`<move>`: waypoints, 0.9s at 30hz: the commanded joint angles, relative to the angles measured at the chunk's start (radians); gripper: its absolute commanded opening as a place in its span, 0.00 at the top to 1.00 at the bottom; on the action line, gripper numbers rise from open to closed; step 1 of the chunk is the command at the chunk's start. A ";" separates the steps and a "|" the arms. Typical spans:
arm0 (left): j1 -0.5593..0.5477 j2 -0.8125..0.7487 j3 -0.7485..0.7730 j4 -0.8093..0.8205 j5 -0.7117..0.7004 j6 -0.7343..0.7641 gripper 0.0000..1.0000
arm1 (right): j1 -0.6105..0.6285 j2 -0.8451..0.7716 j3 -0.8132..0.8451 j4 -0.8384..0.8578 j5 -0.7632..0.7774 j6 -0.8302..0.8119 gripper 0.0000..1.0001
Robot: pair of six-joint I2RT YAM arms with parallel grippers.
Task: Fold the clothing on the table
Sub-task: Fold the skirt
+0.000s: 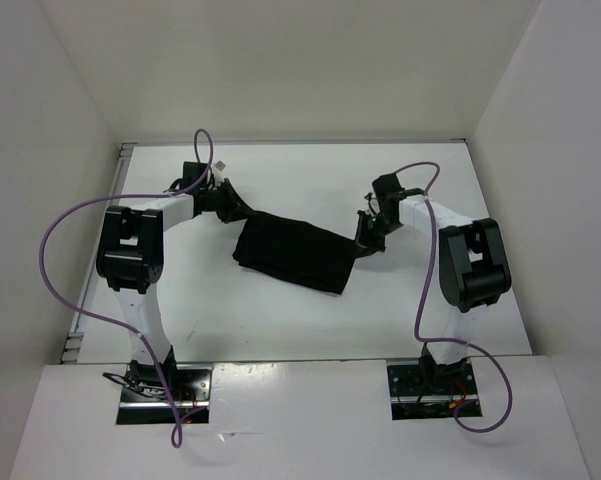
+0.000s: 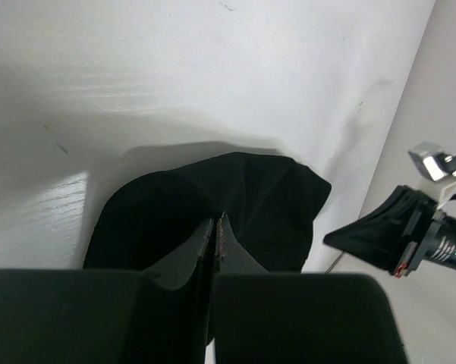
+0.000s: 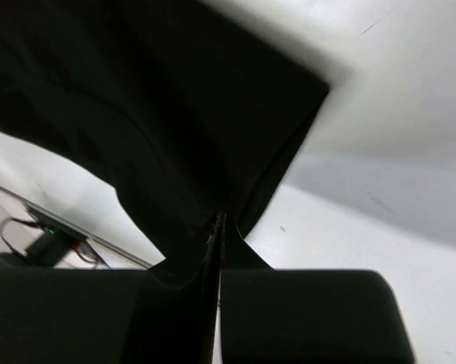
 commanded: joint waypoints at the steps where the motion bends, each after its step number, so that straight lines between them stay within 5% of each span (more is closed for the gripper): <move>1: 0.007 0.000 0.032 0.019 0.007 0.009 1.00 | 0.058 0.006 -0.039 -0.027 -0.003 -0.025 1.00; 27: 0.053 0.027 0.068 -0.006 0.019 0.028 1.00 | 0.174 0.095 -0.143 0.000 0.026 0.033 1.00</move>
